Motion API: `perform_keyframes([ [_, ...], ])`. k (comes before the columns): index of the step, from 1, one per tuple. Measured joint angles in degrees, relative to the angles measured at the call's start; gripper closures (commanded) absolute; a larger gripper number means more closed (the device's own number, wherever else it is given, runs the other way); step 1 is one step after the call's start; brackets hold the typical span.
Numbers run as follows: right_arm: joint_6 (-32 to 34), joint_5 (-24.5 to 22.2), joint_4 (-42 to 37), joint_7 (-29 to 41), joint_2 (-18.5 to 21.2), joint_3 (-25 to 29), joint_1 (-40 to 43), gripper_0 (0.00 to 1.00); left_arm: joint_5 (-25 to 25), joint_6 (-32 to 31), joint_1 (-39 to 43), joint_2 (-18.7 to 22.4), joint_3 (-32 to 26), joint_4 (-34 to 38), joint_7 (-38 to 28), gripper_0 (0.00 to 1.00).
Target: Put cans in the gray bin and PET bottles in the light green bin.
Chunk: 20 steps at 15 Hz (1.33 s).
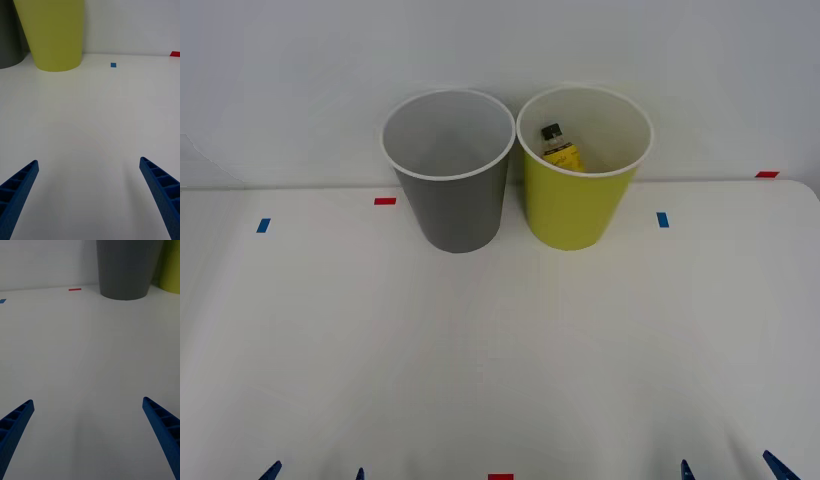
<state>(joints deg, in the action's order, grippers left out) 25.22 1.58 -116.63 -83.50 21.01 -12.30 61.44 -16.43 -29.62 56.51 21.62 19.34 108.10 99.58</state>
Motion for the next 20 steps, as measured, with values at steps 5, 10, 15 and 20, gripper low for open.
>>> perform_keyframes([
  [5,0.0,0.0,0.0,0.0,0.0,0.0,0.0,0.07,0.0,0.0,0.0,0.0,0.0,0.0,0.0,0.0],
  [10,0.0,0.0,0.0,0.0,0.0,0.0,0.0,0.07,0.0,0.0,0.0,0.0,0.0,0.0,0.0,0.0],
  [15,0.0,0.0,0.0,0.0,0.0,0.0,0.0,0.07,0.0,0.0,0.0,0.0,0.0,0.0,0.0,0.0],
  [20,0.0,0.0,0.0,0.0,0.0,0.0,0.0,0.06,0.0,0.0,0.0,0.0,0.0,0.0,0.0,0.0],
])
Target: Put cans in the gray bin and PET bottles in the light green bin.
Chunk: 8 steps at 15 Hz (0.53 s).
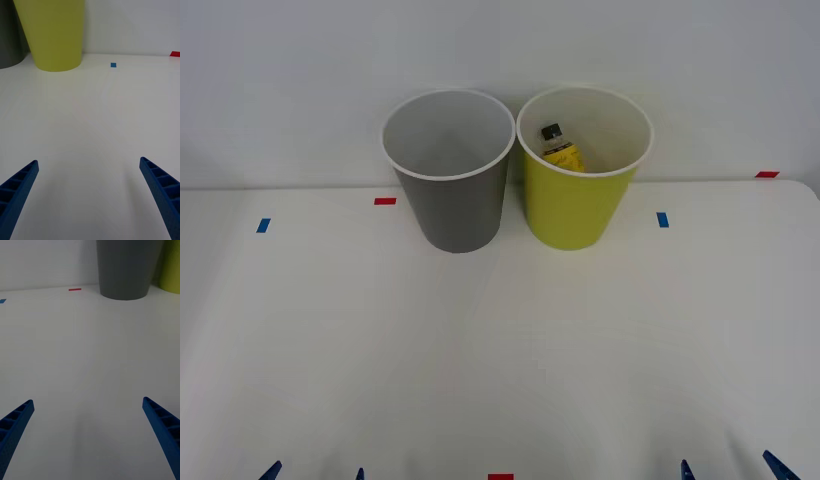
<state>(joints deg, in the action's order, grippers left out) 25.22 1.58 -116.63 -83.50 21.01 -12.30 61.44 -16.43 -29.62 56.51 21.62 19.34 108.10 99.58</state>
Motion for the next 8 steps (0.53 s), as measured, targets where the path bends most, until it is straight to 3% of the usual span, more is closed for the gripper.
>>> perform_keyframes([
  [8,0.0,0.0,0.0,0.0,0.0,0.0,0.0,0.07,0.0,0.0,0.0,0.0,0.0,0.0,0.0,0.0],
])
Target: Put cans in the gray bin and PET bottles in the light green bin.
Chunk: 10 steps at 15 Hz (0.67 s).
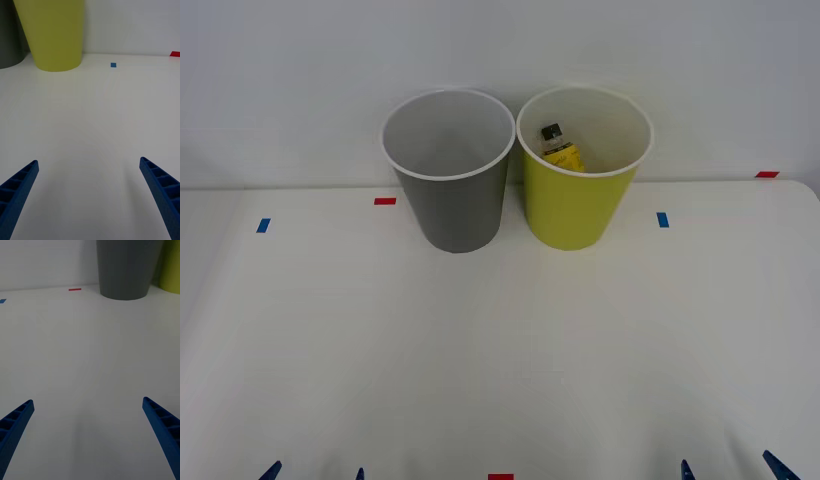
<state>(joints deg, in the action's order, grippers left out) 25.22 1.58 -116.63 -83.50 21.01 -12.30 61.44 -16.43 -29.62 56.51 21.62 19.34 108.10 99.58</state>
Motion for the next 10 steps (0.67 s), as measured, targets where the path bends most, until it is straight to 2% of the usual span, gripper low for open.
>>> perform_keyframes([
  [10,0.0,0.0,0.0,0.0,0.0,0.0,0.0,0.07,0.0,0.0,0.0,0.0,0.0,0.0,0.0,0.0],
])
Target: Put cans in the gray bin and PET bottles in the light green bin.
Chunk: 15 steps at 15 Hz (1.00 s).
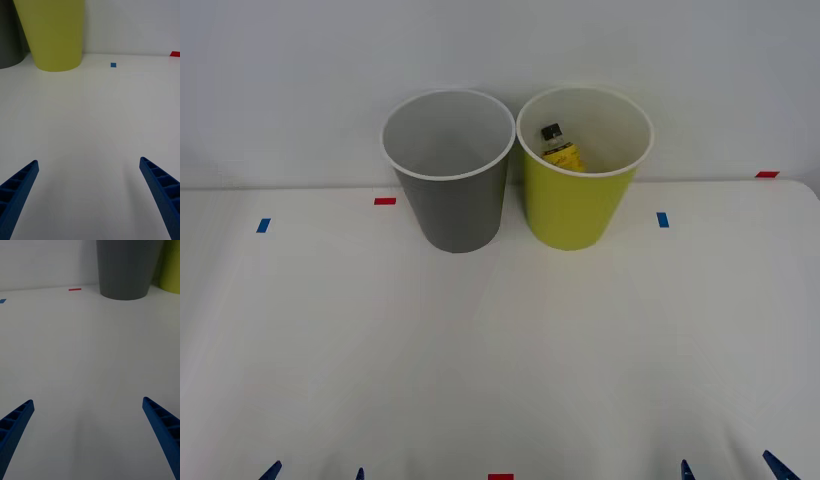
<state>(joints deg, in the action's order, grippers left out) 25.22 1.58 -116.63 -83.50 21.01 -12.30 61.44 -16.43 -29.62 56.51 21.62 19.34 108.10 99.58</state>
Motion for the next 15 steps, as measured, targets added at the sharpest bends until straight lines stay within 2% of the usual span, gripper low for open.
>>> perform_keyframes([
  [15,0.0,0.0,0.0,0.0,0.0,0.0,0.0,0.07,0.0,0.0,0.0,0.0,0.0,0.0,0.0,0.0],
])
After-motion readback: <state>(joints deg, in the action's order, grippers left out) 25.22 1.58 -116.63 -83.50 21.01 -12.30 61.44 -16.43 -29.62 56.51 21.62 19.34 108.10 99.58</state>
